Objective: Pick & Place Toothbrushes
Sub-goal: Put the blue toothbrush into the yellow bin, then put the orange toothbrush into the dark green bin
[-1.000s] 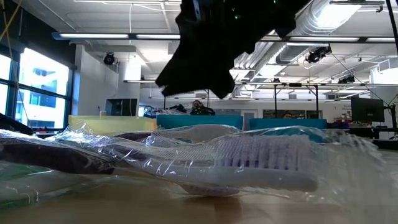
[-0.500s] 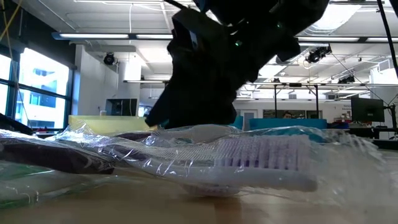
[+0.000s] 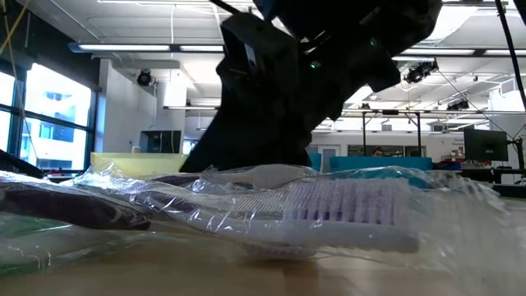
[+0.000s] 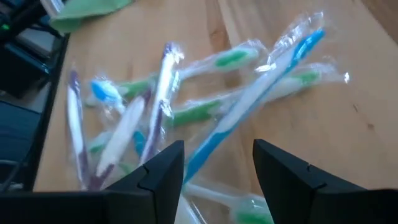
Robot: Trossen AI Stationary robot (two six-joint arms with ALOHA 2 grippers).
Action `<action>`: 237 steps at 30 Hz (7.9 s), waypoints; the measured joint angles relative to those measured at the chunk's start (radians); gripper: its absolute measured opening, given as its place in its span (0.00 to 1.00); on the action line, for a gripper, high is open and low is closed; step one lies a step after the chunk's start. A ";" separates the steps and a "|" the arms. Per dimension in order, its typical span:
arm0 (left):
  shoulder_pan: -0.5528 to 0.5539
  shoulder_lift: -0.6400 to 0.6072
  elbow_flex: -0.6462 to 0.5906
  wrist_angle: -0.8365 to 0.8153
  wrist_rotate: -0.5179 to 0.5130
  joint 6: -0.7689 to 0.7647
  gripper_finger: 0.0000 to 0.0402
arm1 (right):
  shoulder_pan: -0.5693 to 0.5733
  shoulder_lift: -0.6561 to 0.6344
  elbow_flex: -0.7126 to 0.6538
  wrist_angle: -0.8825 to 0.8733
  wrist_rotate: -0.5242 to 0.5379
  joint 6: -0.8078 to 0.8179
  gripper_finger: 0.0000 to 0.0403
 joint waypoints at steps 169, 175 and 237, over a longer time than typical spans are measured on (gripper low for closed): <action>1.413 0.204 0.264 0.296 1.187 -0.047 0.02 | -0.514 -0.791 0.001 -0.181 0.167 -0.606 0.64; 1.470 0.134 0.264 0.014 1.188 -0.044 0.02 | -0.514 -0.837 0.000 -0.255 0.221 -0.594 0.64; 1.605 0.565 0.264 -0.204 1.010 -0.047 0.47 | -0.515 -0.828 0.000 -0.451 0.221 -0.571 0.64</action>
